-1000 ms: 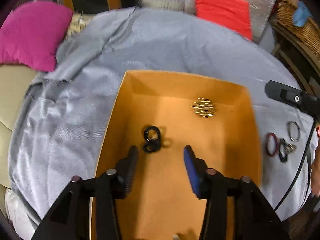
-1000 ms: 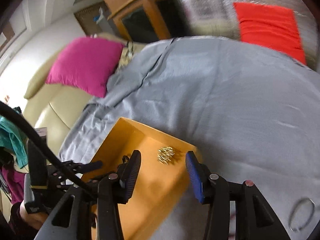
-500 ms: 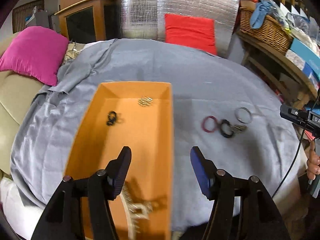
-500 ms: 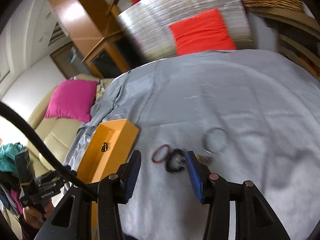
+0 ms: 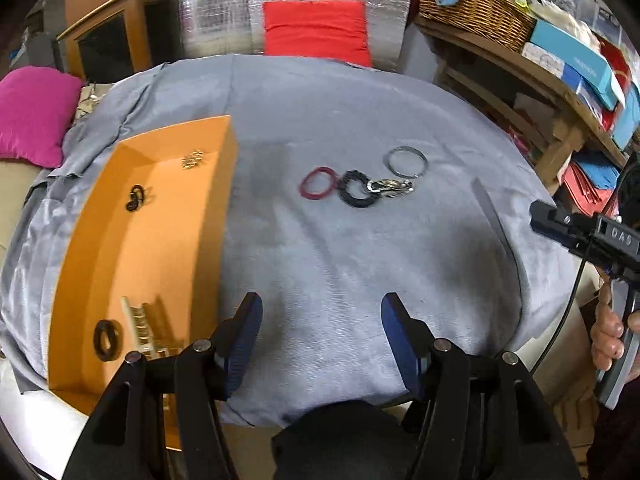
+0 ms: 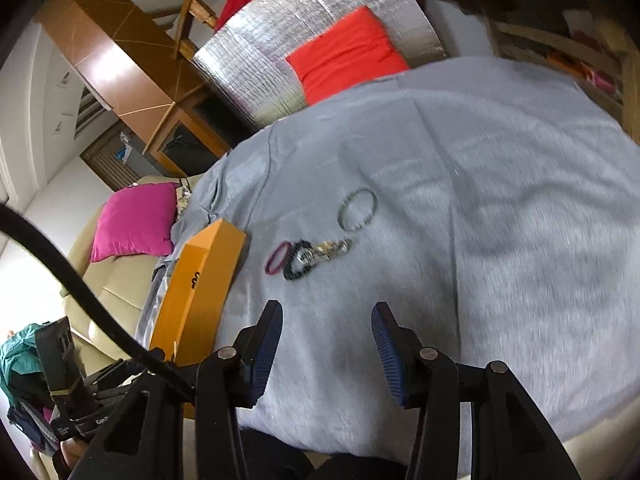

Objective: Organize jewelry
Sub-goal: 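Move the right tool back toward the remaining jewelry on the cloth, then grasp the silver keychain with the right tool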

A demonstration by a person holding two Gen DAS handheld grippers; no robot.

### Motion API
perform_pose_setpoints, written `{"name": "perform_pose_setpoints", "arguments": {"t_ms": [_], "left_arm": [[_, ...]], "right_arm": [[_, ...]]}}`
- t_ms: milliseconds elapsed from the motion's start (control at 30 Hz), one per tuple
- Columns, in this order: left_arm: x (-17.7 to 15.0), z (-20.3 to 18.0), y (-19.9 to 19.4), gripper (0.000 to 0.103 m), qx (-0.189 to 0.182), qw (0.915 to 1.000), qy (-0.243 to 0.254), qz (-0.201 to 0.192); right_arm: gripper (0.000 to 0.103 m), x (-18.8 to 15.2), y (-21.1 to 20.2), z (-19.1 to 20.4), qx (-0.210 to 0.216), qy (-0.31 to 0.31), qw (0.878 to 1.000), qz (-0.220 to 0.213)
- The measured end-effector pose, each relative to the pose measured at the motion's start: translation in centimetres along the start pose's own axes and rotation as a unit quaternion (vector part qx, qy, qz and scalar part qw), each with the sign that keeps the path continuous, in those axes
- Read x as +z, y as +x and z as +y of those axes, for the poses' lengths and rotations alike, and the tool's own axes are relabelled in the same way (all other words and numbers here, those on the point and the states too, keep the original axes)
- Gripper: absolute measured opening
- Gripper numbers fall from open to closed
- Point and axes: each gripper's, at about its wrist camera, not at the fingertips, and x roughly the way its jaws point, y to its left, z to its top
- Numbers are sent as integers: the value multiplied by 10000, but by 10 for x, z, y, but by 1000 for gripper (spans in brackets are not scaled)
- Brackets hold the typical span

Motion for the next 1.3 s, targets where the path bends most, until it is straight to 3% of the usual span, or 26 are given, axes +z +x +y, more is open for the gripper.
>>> {"name": "perform_pose_setpoints", "arguments": {"t_ms": [200, 667, 867, 1100, 1300], "left_arm": [[5, -16, 18, 63, -44, 9997, 246, -35], [9, -17, 67, 63, -60, 9998, 98, 189], [9, -8, 73, 63, -35, 9997, -10, 222], [15, 4, 74, 63, -46, 9997, -156, 165], [21, 9, 79, 63, -53, 9995, -242, 170]], "right_arm": [[50, -8, 12, -14, 73, 206, 9997, 115], [50, 2, 63, -13, 366, 529, 9971, 410], [50, 28, 110, -8, 490, 1070, 9920, 466], [50, 39, 162, -29, 350, 2127, 9746, 603], [48, 51, 180, -24, 235, 2374, 9699, 487]]}}
